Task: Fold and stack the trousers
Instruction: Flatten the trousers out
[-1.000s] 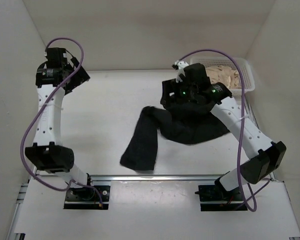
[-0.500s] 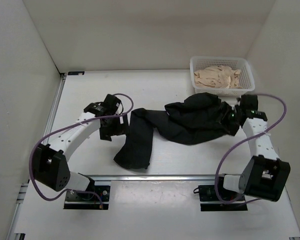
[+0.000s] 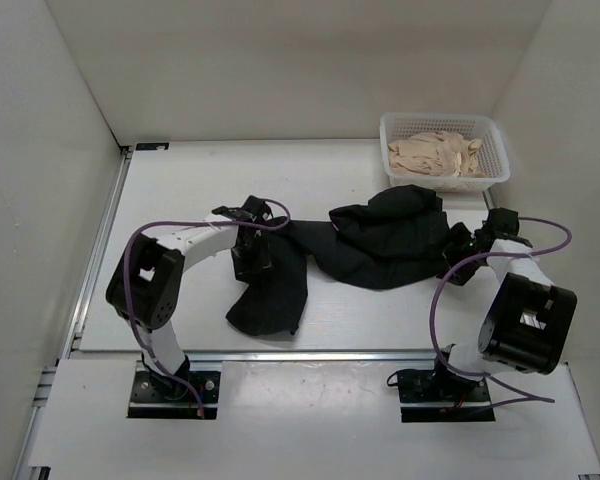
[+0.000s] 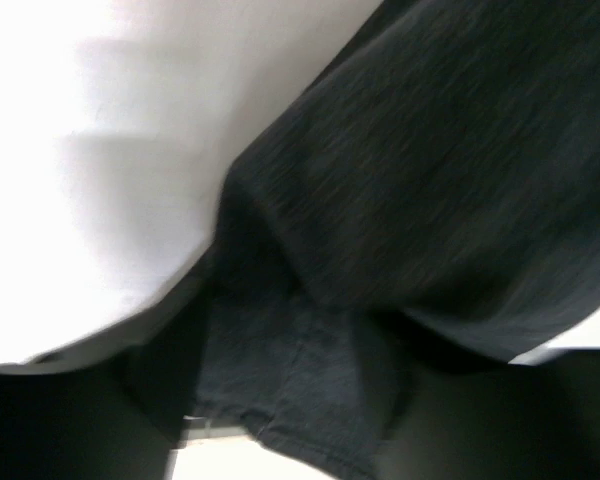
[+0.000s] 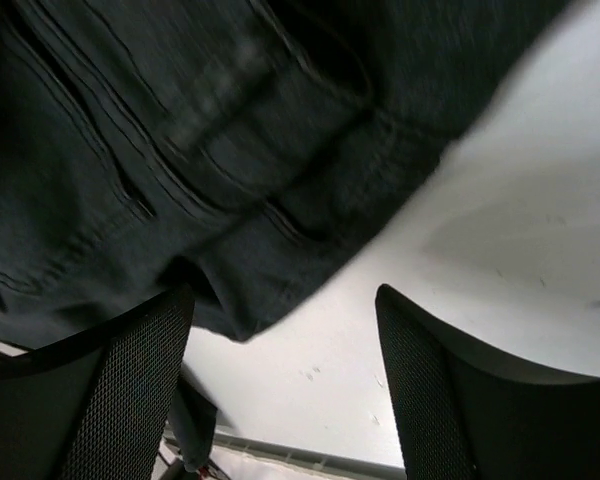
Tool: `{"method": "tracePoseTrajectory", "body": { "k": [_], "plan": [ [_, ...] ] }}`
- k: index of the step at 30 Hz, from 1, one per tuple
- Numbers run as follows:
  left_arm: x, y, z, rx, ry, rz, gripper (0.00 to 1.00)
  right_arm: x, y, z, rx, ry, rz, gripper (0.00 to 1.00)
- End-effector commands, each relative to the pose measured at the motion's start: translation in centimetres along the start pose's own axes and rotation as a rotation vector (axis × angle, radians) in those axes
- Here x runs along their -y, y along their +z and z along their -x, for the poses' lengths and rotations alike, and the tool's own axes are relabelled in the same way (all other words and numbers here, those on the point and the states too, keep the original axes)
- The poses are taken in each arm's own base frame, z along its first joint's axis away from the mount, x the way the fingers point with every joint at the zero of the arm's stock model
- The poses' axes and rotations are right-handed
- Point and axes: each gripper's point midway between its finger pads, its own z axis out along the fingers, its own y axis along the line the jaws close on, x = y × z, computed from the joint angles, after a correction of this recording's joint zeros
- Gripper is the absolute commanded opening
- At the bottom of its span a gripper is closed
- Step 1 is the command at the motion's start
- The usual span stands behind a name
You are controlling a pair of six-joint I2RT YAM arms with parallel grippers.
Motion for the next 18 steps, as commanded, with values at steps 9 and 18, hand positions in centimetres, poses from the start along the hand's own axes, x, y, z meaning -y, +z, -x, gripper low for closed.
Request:
{"method": "tracePoseTrajectory", "body": {
  "k": [9, 18],
  "plan": [
    [4.2, -2.6, 5.2, 0.132, 0.014, -0.091, 0.11, -4.5, 2.8, 7.5, 0.103, 0.009, 0.07, 0.71],
    [2.2, -10.3, 8.8, 0.301, -0.009, -0.057, 0.11, -5.3, 6.5, 6.1, 0.059, -0.055, -0.028, 0.66]
  ]
}}
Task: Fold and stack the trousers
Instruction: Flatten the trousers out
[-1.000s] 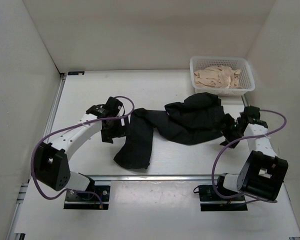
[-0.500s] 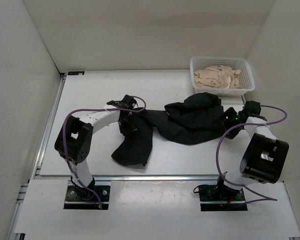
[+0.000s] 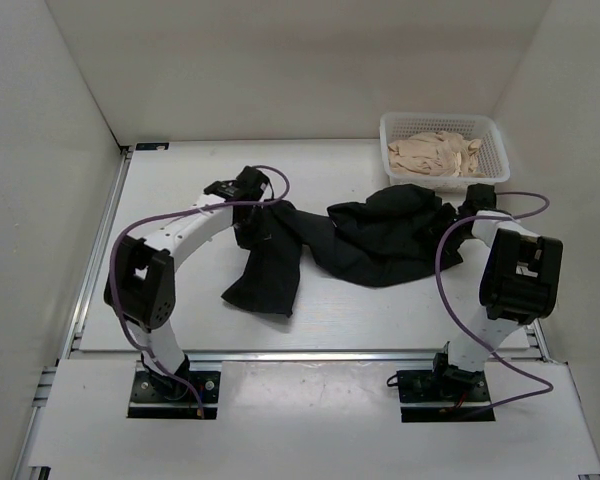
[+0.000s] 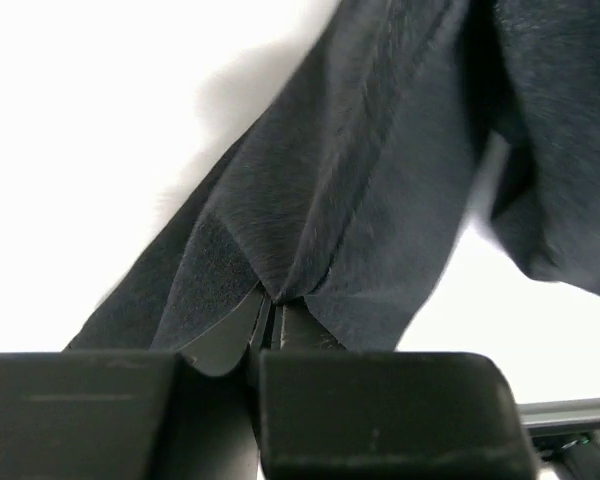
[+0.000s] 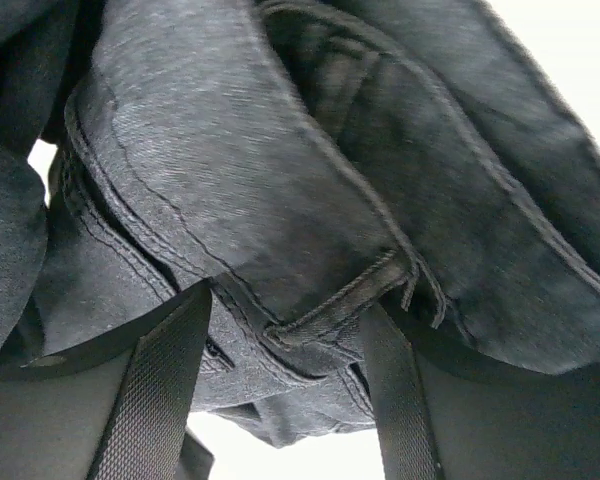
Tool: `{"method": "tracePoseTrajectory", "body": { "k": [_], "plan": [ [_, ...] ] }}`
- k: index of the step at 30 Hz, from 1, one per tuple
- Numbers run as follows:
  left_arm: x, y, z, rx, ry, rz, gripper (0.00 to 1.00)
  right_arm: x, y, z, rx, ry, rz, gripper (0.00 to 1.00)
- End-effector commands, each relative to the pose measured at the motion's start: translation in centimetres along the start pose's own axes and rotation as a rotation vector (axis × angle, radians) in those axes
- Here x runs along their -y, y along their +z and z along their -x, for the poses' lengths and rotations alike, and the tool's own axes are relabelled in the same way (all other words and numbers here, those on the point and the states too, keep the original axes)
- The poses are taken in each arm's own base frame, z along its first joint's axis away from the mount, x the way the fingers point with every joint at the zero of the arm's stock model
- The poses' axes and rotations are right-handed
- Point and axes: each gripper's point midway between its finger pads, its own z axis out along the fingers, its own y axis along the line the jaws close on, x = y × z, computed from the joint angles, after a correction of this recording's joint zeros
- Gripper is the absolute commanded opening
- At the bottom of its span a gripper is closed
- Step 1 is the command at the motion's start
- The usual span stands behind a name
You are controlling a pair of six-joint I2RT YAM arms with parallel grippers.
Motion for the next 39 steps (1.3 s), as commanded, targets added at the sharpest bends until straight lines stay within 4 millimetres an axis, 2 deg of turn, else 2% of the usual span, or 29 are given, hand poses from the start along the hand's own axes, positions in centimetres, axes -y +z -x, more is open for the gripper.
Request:
{"method": "tracePoseTrajectory", "body": {
  "k": [1, 2, 3, 4, 5, 7, 8, 9, 10, 11, 12, 13, 15, 16, 18, 19, 21, 22, 24, 25, 27, 30, 32, 33, 34, 35, 36, 37, 39],
  "plan": [
    [-0.8, -6.9, 4.6, 0.205, -0.015, -0.006, 0.11, -1.6, 0.6, 0.9, 0.042, -0.048, -0.011, 0.66],
    [-1.1, -8.1, 5.2, 0.226, -0.029, -0.014, 0.11, -2.0, 1.0, 1.0, 0.038, -0.056, -0.008, 0.63],
    [-1.5, -8.9, 5.1, 0.232, -0.021, 0.002, 0.11, -2.5, 0.8, 1.2, 0.04, -0.069, 0.006, 0.3],
    [-1.9, -9.6, 5.5, 0.246, -0.036, 0.0, 0.11, -2.9, 0.7, 1.4, 0.04, -0.072, 0.02, 0.13],
    [-2.3, -11.3, 6.3, 0.287, -0.042, -0.007, 0.11, -3.6, 0.3, 2.0, 0.054, -0.078, 0.031, 0.0],
    [-3.1, -13.0, 6.9, 0.327, -0.063, 0.0, 0.11, -4.9, -1.3, 2.5, 0.084, -0.107, 0.045, 0.0],
    [-3.8, -14.4, 7.4, 0.35, -0.074, 0.008, 0.11, -6.8, -3.5, 3.6, 0.149, -0.136, 0.071, 0.0],
    [-4.4, -16.1, 7.6, 0.392, -0.09, 0.004, 0.11, -7.7, -4.9, 3.3, 0.159, -0.164, 0.075, 0.0],
    [-4.9, -17.2, 7.9, 0.418, -0.104, 0.006, 0.11, -9.3, -7.7, 3.8, 0.214, -0.196, 0.115, 0.0],
    [-5.9, -18.6, 8.7, 0.462, -0.124, 0.019, 0.11, -10.3, -9.5, 4.0, 0.246, -0.209, 0.139, 0.0],
    [-6.6, -20.4, 8.7, 0.506, -0.142, 0.014, 0.11, -12.5, -12.0, 4.3, 0.285, -0.252, 0.194, 0.0],
    [-7.3, -21.2, 8.8, 0.533, -0.158, 0.022, 0.11, -13.7, -14.0, 4.1, 0.312, -0.271, 0.222, 0.0],
    [-9.3, -23.8, 9.1, 0.608, -0.212, 0.041, 0.11, -16.6, -20.4, 4.0, 0.421, -0.348, 0.291, 0.0],
    [-10.0, -24.5, 9.1, 0.632, -0.23, 0.048, 0.11, -17.7, -23.1, 3.4, 0.462, -0.381, 0.326, 0.0],
    [-12.0, -25.9, 9.4, 0.682, -0.297, 0.076, 0.11, -18.7, -26.4, 3.1, 0.502, -0.405, 0.352, 0.0],
    [-12.8, -26.5, 8.9, 0.694, -0.315, 0.082, 0.11, -20.2, -29.0, 3.1, 0.542, -0.428, 0.402, 0.0],
    [-14.6, -27.4, 9.0, 0.724, -0.365, 0.106, 0.11, -21.7, -32.0, 2.5, 0.576, -0.459, 0.463, 0.0],
    [-15.0, -27.6, 8.8, 0.727, -0.377, 0.106, 0.11, -23.1, -34.3, 2.5, 0.613, -0.485, 0.513, 0.0],
    [-15.8, -27.7, 8.9, 0.728, -0.394, 0.116, 0.11, -24.5, -35.2, 1.7, 0.577, -0.508, 0.565, 0.0],
    [-16.6, -27.6, 8.8, 0.719, -0.401, 0.13, 0.11, -25.3, -36.6, 1.5, 0.589, -0.519, 0.601, 0.0],
    [-17.2, -27.7, 8.8, 0.719, -0.406, 0.14, 0.11, -26.3, -37.2, 1.2, 0.572, -0.52, 0.649, 0.0],
    [-18.1, -27.4, 9.1, 0.721, -0.408, 0.152, 0.11, -27.6, -35.3, 1.1, 0.535, -0.533, 0.649, 0.0],
    [-18.7, -26.3, 10.1, 0.71, -0.41, 0.159, 0.11, -28.3, -32.6, 1.5, 0.494, -0.528, 0.623, 0.0],
    [-18.5, -25.3, 10.5, 0.693, -0.407, 0.151, 0.11, -28.7, -29.6, 2.0, 0.457, -0.516, 0.58, 0.0],
    [-18.5, -24.5, 11.0, 0.683, -0.404, 0.146, 0.11, -28.8, -27.9, 2.3, 0.433, -0.51, 0.557, 0.0],
    [-18.5, -23.6, 11.2, 0.654, -0.393, 0.15, 0.12, -28.6, -26.3, 3.0, 0.421, -0.505, 0.526, 0.05],
    [-18.7, -22.0, 11.6, 0.59, -0.394, 0.173, 0.59, -27.4, -22.5, 3.8, 0.366, -0.47, 0.442, 0.26],
    [-18.8, -21.3, 11.7, 0.562, -0.395, 0.183, 0.83, -26.5, -20.8, 4.1, 0.344, -0.46, 0.392, 0.72],
    [-18.8, -20.5, 12.1, 0.53, -0.385, 0.186, 0.92, -23.6, -17.9, 5.3, 0.336, -0.416, 0.248, 0.88]
  ]
}}
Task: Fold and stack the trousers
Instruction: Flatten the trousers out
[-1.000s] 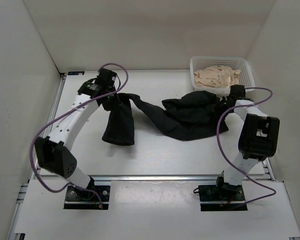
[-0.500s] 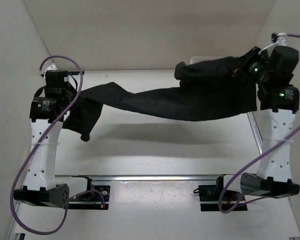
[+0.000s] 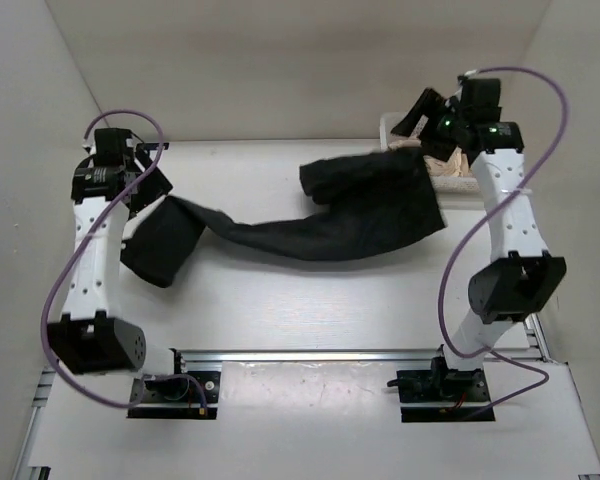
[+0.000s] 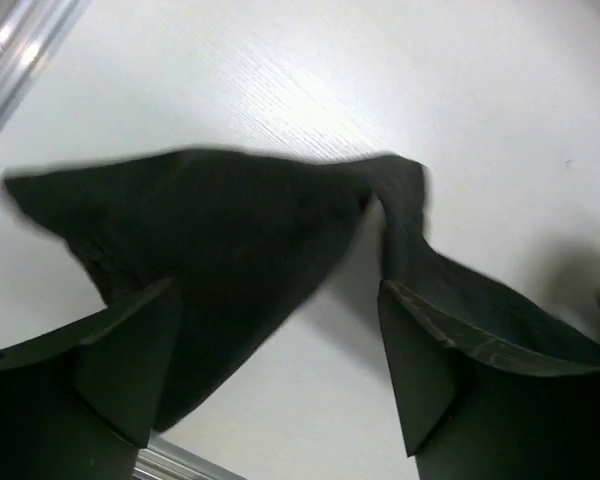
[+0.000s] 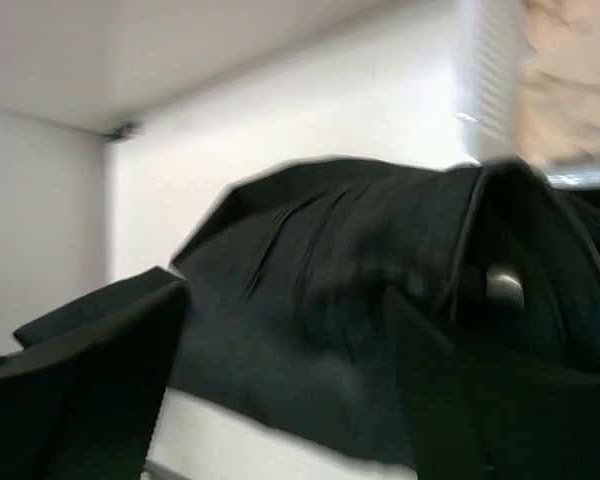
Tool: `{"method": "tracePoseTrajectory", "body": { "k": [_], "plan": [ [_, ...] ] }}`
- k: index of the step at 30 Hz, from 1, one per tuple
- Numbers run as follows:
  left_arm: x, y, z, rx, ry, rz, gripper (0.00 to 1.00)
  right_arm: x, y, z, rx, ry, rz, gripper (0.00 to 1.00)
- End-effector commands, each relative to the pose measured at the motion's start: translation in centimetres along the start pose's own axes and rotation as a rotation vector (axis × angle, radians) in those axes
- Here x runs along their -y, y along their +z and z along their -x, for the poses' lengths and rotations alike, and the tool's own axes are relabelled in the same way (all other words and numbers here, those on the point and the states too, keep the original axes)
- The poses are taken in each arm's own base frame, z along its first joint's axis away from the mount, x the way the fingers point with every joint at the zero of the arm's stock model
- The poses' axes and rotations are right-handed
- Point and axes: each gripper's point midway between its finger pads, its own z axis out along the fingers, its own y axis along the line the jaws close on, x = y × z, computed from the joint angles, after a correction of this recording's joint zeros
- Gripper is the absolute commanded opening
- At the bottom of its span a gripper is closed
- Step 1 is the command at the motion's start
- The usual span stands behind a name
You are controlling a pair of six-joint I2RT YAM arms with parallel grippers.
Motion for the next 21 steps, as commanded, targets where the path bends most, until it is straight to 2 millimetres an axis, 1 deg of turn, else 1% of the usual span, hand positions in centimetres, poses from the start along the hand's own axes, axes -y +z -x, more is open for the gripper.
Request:
{"method": "tracePoseTrajectory", "body": {
  "k": [1, 2, 3, 4, 5, 6, 7, 8, 9, 10, 11, 12, 13, 14, 15, 16, 17, 18, 19, 20, 21],
  "plan": [
    [0.6, 1.1, 0.2, -0.032, 0.028, -0.002, 0.93, 5.3, 0.9, -1.5, -0.026, 0.026, -0.21, 0.93],
    [-0.2, 0.9, 0.7, -0.001, 0.036, 0.035, 0.93, 6.6, 0.4, -3.0, -0.041, 0.024, -0.248, 0.95],
    [-0.9, 0.7, 1.2, 0.02, 0.026, 0.058, 0.93, 7.5, 0.1, -3.5, -0.03, 0.023, -0.277, 0.95],
    [-1.2, 0.7, 1.4, 0.028, 0.039, 0.073, 0.89, 8.0, 0.0, -3.7, -0.013, 0.008, -0.286, 0.95],
    [-1.9, 0.5, 2.2, 0.055, 0.031, 0.087, 0.8, 8.6, -0.3, -4.5, -0.012, 0.008, -0.299, 0.8],
    [-2.3, 0.8, 2.0, 0.052, 0.026, 0.096, 0.44, 10.0, -0.8, -6.8, -0.045, 0.017, -0.329, 0.68],
    [-2.7, 1.1, 1.9, 0.044, 0.022, 0.107, 0.26, 10.7, -0.9, -7.9, -0.065, 0.009, -0.339, 0.51],
    [-3.6, 1.5, 1.7, 0.035, 0.01, 0.128, 0.13, 11.5, -1.3, -9.0, -0.077, 0.002, -0.362, 0.23],
    [-3.8, 2.4, 0.4, -0.007, -0.002, 0.121, 0.1, 13.3, -1.0, -11.7, -0.137, 0.018, -0.395, 0.13],
    [-3.9, 3.1, -0.3, -0.031, -0.009, 0.111, 0.1, 14.4, -0.9, -13.3, -0.175, 0.027, -0.417, 0.07],
    [-4.1, 3.9, -1.1, -0.064, -0.023, 0.109, 0.1, 15.3, -1.0, -13.9, -0.179, 0.039, -0.431, 0.04],
    [-3.8, 5.0, -2.8, -0.117, -0.041, 0.075, 0.1, 16.5, -0.8, -15.7, -0.218, 0.06, -0.437, 0.06],
    [-4.0, 6.2, -3.8, -0.164, -0.048, 0.073, 0.14, 16.5, -0.5, -16.4, -0.243, 0.089, -0.39, 0.14],
    [-3.8, 6.8, -4.9, -0.206, -0.064, 0.066, 0.31, 16.7, 0.2, -16.5, -0.237, 0.107, -0.364, 0.47],
    [-3.6, 7.5, -5.7, -0.234, -0.079, 0.056, 0.47, 17.3, 0.7, -17.3, -0.263, 0.128, -0.352, 0.6],
    [-3.2, 8.2, -7.5, -0.299, -0.083, 0.026, 0.66, 18.5, 0.9, -17.9, -0.28, 0.179, -0.359, 0.72],
    [-2.9, 9.1, -8.3, -0.331, -0.096, 0.015, 0.91, 19.3, 1.8, -18.4, -0.297, 0.201, -0.352, 0.81],
    [-2.8, 9.6, -9.1, -0.356, -0.098, 0.007, 0.99, 19.4, 2.3, -18.9, -0.317, 0.241, -0.318, 0.88],
    [-3.1, 10.0, -10.2, -0.39, -0.108, 0.016, 1.0, 20.1, 2.6, -18.8, -0.314, 0.279, -0.305, 0.9],
    [-2.9, 10.8, -10.1, -0.388, -0.108, 0.014, 1.0, 20.9, 3.5, -19.6, -0.341, 0.317, -0.295, 0.9],
    [-3.1, 11.1, -10.8, -0.412, -0.109, 0.018, 1.0, 21.2, 4.2, -19.7, -0.335, 0.336, -0.273, 0.9]
  ]
}}
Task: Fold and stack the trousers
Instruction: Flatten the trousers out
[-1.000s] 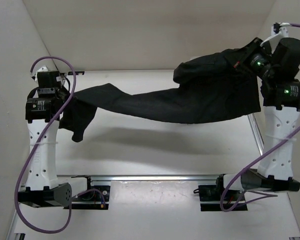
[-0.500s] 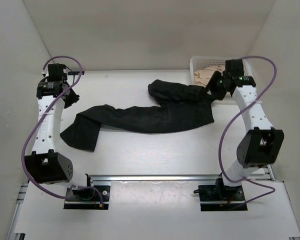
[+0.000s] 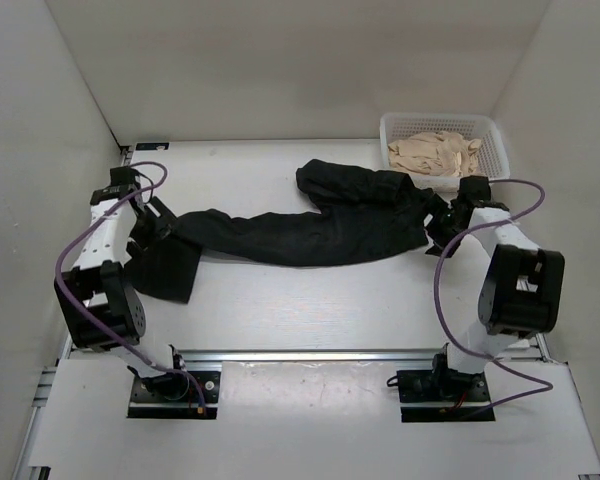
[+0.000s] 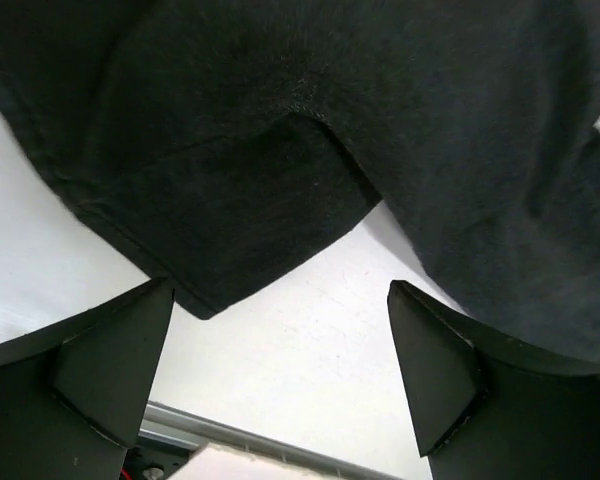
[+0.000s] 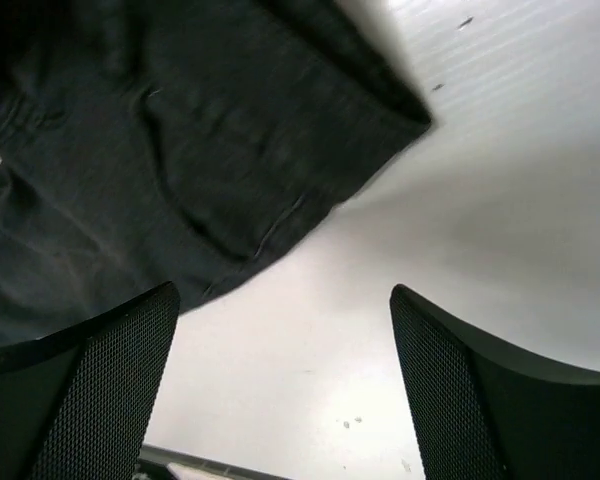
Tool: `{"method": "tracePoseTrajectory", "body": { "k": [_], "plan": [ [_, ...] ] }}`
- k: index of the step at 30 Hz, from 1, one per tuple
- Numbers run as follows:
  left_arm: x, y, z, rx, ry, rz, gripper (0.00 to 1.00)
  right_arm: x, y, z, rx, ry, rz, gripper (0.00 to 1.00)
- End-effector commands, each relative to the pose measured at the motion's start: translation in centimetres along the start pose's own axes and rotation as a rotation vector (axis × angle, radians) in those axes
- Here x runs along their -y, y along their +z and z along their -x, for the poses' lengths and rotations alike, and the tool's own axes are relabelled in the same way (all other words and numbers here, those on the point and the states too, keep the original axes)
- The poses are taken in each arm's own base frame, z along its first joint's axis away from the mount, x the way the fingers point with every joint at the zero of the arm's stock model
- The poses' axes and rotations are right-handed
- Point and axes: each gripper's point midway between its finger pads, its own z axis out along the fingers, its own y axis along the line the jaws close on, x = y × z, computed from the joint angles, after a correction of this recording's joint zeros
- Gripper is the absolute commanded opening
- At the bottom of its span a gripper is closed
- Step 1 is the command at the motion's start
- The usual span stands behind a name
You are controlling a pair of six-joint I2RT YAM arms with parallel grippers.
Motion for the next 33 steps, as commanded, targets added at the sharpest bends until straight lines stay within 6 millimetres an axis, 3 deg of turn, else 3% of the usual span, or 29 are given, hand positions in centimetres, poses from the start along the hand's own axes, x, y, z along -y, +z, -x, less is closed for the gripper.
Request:
{"method": "tracePoseTrajectory", "body": {
  "k": [1, 5, 7, 9, 10, 12, 13, 14, 15, 16, 18, 19, 20, 22, 23, 25, 26, 27, 29, 30, 31, 32, 33],
  "plan": [
    [1.9, 0.7, 0.1, -0.013, -0.016, -0.094, 1.0, -1.9, 2.3, 1.0, -0.029, 0.048, 0.181, 0.9],
    [2.1, 2.6, -0.1, -0.05, -0.026, -0.084, 1.0, -1.0, 5.7, 1.2, -0.069, 0.102, 0.169, 0.89],
    [2.1, 3.7, -0.4, -0.076, -0.018, -0.058, 0.95, -0.4, 7.1, 0.9, -0.089, 0.122, 0.157, 0.84],
    [2.0, 4.7, -0.3, -0.085, -0.018, -0.04, 0.86, -0.5, 7.6, 1.9, -0.073, 0.117, 0.154, 0.77],
    [1.7, 5.0, -0.2, -0.085, -0.018, -0.023, 0.81, 0.0, 8.2, 1.6, -0.084, 0.125, 0.136, 0.65],
    [1.6, 5.4, -0.1, -0.086, -0.018, -0.01, 0.7, -0.9, 8.5, 2.4, -0.075, 0.097, 0.148, 0.45],
    [1.5, 5.7, 0.3, -0.08, -0.017, 0.006, 0.47, -0.7, 8.5, 2.1, -0.098, 0.099, 0.134, 0.27],
    [1.7, 5.4, 1.0, -0.06, -0.017, 0.004, 0.34, -1.1, 8.4, 2.8, -0.094, 0.097, 0.136, 0.01],
    [1.7, 5.7, 1.2, -0.059, -0.017, 0.014, 0.22, -1.7, 8.1, 2.8, -0.094, 0.088, 0.141, 0.0],
    [1.8, 6.0, 1.5, -0.059, -0.017, 0.014, 0.1, -2.1, 7.1, 3.6, -0.053, 0.074, 0.139, 0.0],
    [2.7, 5.3, 3.4, -0.021, -0.017, 0.003, 0.1, -3.2, 5.2, 4.7, -0.005, 0.052, 0.131, 0.0],
    [3.0, 5.3, 4.1, -0.01, -0.017, 0.009, 0.1, -4.8, 3.2, 6.6, 0.058, 0.028, 0.155, 0.0],
    [4.4, 3.8, 5.9, 0.032, -0.01, -0.02, 0.1, -6.3, 1.2, 8.2, 0.097, 0.015, 0.169, 0.0],
    [5.2, 2.3, 7.7, 0.056, -0.011, -0.016, 0.1, -8.2, -2.0, 9.9, 0.148, -0.004, 0.19, 0.0],
    [7.0, -0.6, 10.7, 0.149, -0.007, -0.055, 0.1, -10.4, -5.2, 12.1, 0.232, -0.033, 0.229, 0.0],
    [7.7, -3.2, 13.0, 0.214, -0.004, -0.059, 0.1, -11.9, -8.3, 13.1, 0.283, -0.049, 0.246, 0.0],
    [7.7, -6.2, 14.7, 0.284, -0.013, -0.049, 0.1, -12.8, -10.5, 13.5, 0.322, -0.064, 0.27, 0.0],
    [7.4, -7.2, 15.1, 0.309, -0.018, -0.036, 0.1, -13.7, -12.3, 13.9, 0.358, -0.087, 0.29, 0.0],
    [6.6, -9.7, 15.8, 0.378, -0.032, -0.015, 0.1, -14.1, -15.0, 13.4, 0.401, -0.099, 0.305, 0.0],
    [5.3, -10.4, 15.4, 0.415, -0.042, 0.019, 0.1, -12.7, -14.4, 12.3, 0.381, -0.079, 0.263, 0.0],
    [4.7, -10.5, 15.0, 0.428, -0.046, 0.032, 0.1, -11.9, -14.3, 11.5, 0.383, -0.071, 0.241, 0.0],
    [3.4, -10.1, 14.7, 0.435, -0.074, 0.053, 0.1, -11.3, -16.0, 10.4, 0.422, -0.059, 0.234, 0.0],
    [1.6, -7.5, 12.7, 0.37, -0.073, 0.103, 0.19, -9.9, -15.7, 9.4, 0.428, -0.045, 0.195, 0.0]
  ]
}}
